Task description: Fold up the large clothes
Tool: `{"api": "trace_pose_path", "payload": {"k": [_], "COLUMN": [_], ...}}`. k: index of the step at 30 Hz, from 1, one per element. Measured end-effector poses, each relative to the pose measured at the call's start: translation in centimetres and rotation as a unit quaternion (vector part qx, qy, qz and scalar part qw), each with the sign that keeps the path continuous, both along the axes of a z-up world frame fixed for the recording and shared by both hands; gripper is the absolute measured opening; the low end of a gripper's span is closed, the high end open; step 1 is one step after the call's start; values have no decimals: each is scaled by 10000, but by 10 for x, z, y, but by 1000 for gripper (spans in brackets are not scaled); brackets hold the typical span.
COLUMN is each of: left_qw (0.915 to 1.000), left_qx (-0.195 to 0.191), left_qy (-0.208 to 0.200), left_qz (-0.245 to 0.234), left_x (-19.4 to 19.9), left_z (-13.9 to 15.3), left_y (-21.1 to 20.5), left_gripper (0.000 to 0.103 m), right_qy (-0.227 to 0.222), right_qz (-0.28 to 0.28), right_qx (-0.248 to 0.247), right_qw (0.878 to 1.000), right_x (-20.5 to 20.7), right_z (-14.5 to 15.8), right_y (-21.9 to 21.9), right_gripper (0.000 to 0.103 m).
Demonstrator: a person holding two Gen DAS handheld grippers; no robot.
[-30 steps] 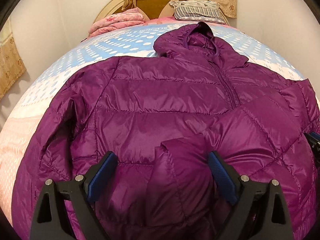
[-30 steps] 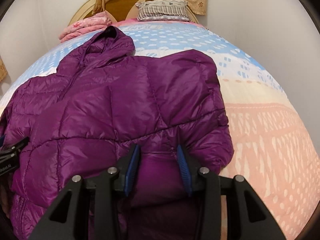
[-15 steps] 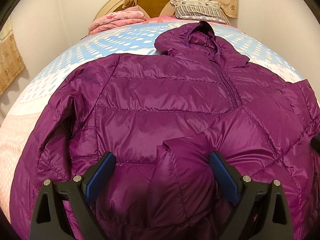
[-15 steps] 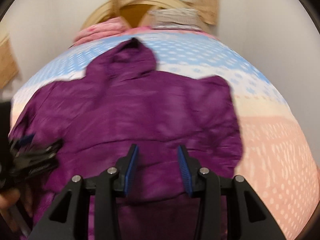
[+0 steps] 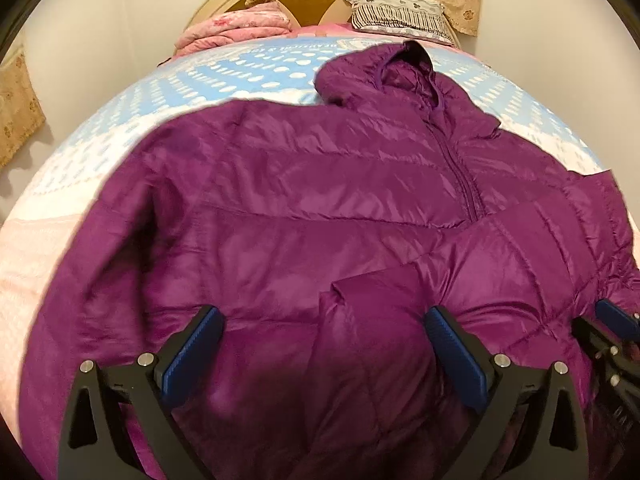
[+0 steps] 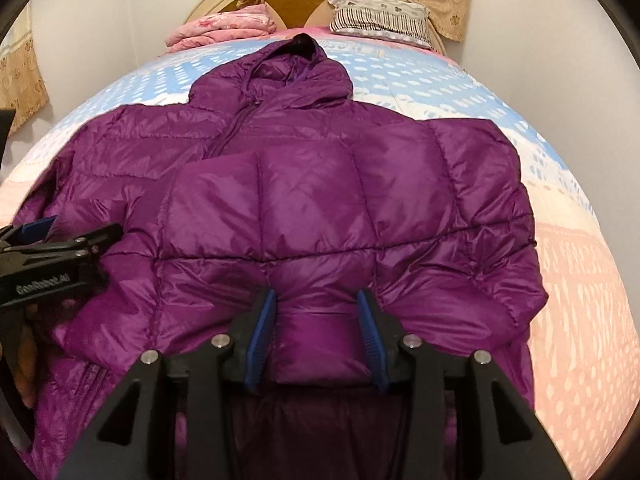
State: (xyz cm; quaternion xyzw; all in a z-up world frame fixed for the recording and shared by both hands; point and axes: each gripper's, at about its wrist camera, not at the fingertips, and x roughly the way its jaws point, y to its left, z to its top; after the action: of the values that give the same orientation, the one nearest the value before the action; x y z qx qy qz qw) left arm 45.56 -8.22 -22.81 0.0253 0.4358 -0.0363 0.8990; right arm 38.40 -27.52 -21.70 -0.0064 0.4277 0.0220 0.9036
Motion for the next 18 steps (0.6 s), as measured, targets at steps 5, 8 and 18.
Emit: {"api": "trace_pose_path", "payload": {"k": [5, 8, 18], "left_qw": [9975, 9940, 9887], "left_qx": [105, 588, 927], "left_qy": [-699, -925, -483], "left_qz": [-37, 44, 1073], "left_x": [-44, -71, -164], "left_z": [50, 56, 21], "left_y": [53, 100, 265], "left_gripper": [102, 102, 102], "right_qy": [-334, -352, -462], "right_qz": [5, 110, 42], "right_qx": [136, 158, 325], "right_qw": [9993, 9992, 9984], "right_x": [-45, -73, -136], "right_z": [31, 35, 22], "right_y": [-13, -13, 5], "right_gripper": [62, 65, 73]}}
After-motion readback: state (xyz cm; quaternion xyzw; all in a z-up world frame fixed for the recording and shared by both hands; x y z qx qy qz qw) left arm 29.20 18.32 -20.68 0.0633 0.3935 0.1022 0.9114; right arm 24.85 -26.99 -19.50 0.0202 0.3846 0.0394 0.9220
